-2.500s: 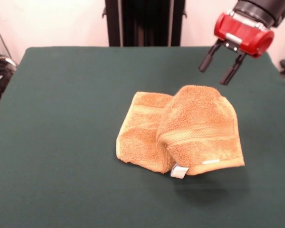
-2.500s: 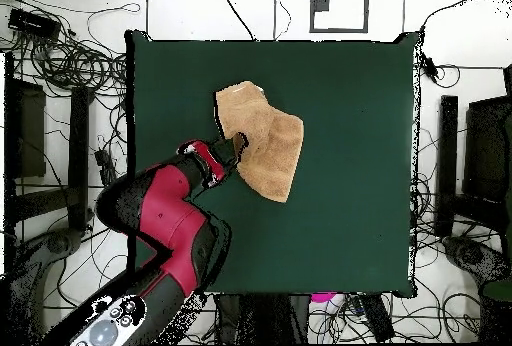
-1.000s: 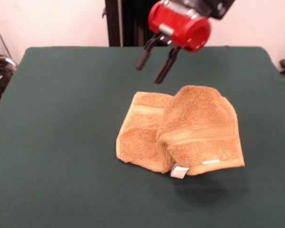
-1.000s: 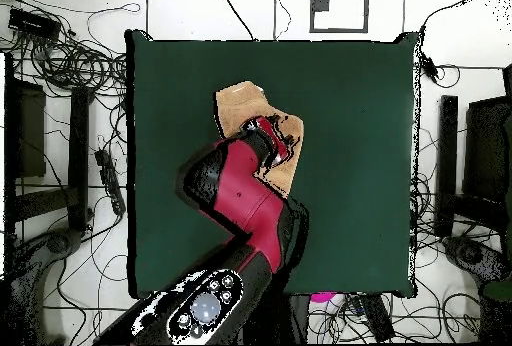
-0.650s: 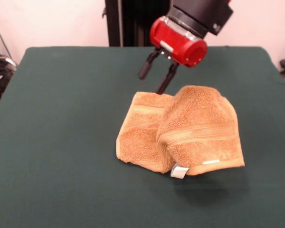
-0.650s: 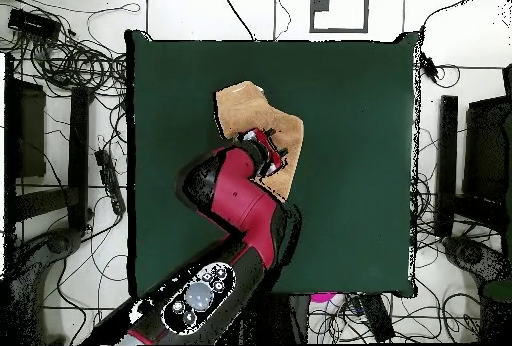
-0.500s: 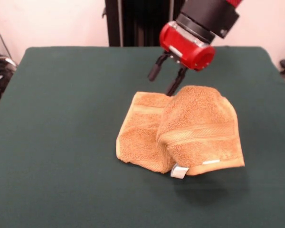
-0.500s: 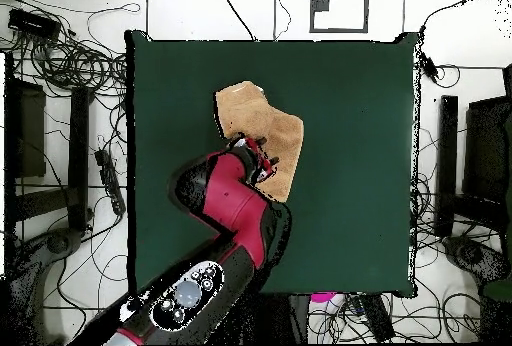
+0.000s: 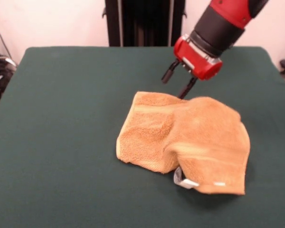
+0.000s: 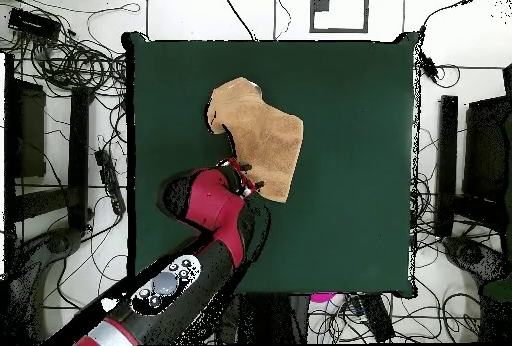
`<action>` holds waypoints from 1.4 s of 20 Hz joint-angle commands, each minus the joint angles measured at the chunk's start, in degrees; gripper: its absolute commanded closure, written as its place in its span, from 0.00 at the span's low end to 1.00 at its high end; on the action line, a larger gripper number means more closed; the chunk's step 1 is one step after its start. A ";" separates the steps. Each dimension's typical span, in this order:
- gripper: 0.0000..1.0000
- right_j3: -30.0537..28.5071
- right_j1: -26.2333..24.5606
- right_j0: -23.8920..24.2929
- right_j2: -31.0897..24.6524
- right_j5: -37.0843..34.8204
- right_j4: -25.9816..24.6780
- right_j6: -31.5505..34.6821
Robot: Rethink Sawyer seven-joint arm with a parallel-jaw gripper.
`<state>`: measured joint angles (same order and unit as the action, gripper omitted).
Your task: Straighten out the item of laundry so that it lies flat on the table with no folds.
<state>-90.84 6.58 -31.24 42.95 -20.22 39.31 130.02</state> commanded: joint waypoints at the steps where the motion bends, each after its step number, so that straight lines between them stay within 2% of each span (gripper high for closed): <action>1: 0.00 2.51 -3.94 1.87 -5.67 -2.50 -1.79 9.80; 9: 0.00 2.06 -4.52 4.26 -2.94 2.58 -4.21 8.26; 13: 0.00 1.97 -3.48 6.28 -5.08 3.17 -5.31 6.79; 17: 0.00 1.24 -3.33 9.45 -12.45 8.19 -5.02 7.02; 19: 0.00 -0.89 -0.90 14.45 -20.59 12.37 -5.60 5.09; 22: 0.00 -3.29 1.44 19.94 -28.62 14.43 -6.65 3.68; 28: 0.00 -6.25 4.21 24.59 -35.66 11.25 -7.96 4.57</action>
<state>-93.07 10.71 -10.37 28.32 -10.01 33.03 130.02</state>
